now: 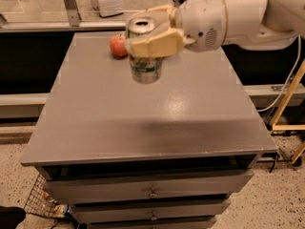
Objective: Move 7up can near blue chip bag
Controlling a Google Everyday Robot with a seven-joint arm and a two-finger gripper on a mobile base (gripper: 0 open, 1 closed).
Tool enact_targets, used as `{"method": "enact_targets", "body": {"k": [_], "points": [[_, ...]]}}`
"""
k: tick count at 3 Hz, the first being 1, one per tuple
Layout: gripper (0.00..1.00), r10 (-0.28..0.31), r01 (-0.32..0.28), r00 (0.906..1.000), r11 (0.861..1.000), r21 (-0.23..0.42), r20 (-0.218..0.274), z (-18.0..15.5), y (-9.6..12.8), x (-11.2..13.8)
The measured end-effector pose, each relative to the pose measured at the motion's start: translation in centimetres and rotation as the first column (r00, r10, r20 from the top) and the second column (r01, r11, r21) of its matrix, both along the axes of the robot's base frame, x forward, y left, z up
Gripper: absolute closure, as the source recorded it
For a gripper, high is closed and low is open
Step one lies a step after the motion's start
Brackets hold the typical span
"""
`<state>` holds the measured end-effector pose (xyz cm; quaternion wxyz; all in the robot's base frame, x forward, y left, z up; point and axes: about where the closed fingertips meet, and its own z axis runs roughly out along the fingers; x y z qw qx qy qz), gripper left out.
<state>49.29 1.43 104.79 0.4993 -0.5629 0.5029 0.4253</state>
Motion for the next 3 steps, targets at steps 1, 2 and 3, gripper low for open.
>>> {"method": "enact_targets", "body": {"k": [1,2,3], "points": [[1.0,-0.089,0.089,0.9958,0.996,0.012,0.02,3.3,-3.7,3.6],[1.0,-0.201,0.2,0.9793,0.98,0.015,0.026,4.8,-7.3,6.5],[1.0,-0.319,0.318,0.9478,0.948,0.017,0.009,4.9,-11.1,9.1]]}}
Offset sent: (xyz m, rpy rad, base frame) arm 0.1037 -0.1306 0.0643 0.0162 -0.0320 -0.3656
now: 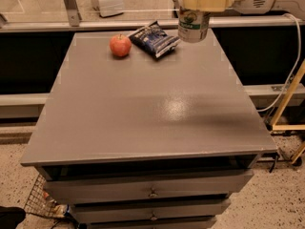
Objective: Move 7up can near blue chip bag
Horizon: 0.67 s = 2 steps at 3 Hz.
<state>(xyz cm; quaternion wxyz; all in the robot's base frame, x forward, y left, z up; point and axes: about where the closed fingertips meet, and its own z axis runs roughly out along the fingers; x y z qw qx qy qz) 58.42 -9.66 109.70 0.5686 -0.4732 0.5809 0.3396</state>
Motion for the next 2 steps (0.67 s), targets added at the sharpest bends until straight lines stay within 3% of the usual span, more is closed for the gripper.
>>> {"method": "enact_targets", "body": {"k": [1,2], "points": [[1.0,0.0,0.0,1.0,1.0,0.0,0.0,0.0,0.0,0.0],[1.0,-0.035,0.034,0.9992,0.999,0.015,0.022,0.0,-0.1,2.0]]}}
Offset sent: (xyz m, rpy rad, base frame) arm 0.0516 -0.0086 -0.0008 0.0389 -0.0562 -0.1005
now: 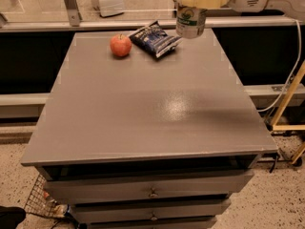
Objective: Move 7up can near blue chip bag
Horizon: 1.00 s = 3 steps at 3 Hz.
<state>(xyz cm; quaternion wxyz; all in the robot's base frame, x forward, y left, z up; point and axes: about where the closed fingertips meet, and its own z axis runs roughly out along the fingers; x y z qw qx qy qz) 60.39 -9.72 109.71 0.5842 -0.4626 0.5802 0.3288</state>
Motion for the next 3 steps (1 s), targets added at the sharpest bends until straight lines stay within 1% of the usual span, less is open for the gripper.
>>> {"method": "enact_targets", "body": {"k": [1,2,3], "points": [[1.0,-0.027,0.027,0.9996,1.0,0.01,-0.014,-0.9,-0.5,4.0],[1.0,-0.055,0.055,0.9982,0.998,0.003,-0.025,-1.5,-1.6,7.4],[1.0,-0.086,0.086,0.9952,0.996,-0.018,-0.045,-3.0,-2.9,9.8]]}}
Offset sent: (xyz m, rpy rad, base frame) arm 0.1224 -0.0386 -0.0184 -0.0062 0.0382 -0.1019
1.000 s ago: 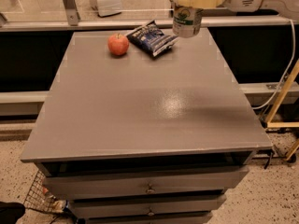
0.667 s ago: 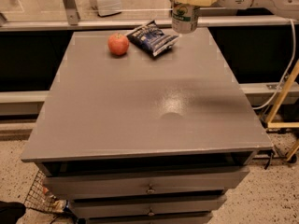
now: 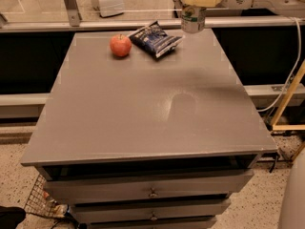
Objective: Move 7up can near blue chip bag
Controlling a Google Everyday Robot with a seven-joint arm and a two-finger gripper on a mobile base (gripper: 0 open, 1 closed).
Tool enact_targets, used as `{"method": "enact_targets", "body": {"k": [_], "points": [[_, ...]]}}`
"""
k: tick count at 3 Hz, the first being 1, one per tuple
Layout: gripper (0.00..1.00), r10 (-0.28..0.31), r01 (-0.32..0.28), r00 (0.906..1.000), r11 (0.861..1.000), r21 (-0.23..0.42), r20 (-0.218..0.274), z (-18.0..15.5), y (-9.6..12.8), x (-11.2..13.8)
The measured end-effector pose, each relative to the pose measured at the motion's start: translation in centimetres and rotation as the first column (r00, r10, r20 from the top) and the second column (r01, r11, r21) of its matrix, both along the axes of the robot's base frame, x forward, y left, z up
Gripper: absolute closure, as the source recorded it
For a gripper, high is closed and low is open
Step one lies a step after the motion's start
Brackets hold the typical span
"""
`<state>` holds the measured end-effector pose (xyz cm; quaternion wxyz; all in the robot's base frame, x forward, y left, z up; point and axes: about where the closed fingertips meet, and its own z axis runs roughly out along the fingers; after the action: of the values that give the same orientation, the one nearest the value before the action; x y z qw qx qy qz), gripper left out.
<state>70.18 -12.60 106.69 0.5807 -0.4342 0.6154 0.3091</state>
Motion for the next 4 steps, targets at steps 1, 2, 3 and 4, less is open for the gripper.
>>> {"method": "enact_targets", "body": {"k": [1,2,3,4], "points": [[1.0,-0.043,0.042,0.999,0.999,-0.013,-0.016,-1.7,-1.1,1.4],[1.0,-0.076,0.078,0.9964,0.996,0.051,-0.037,-4.7,-2.0,2.7],[1.0,-0.1,0.101,0.9948,0.988,0.113,-0.019,-7.3,-1.5,3.9],[1.0,-0.111,0.111,0.9938,0.987,0.117,-0.008,-8.9,-1.1,4.6]]}}
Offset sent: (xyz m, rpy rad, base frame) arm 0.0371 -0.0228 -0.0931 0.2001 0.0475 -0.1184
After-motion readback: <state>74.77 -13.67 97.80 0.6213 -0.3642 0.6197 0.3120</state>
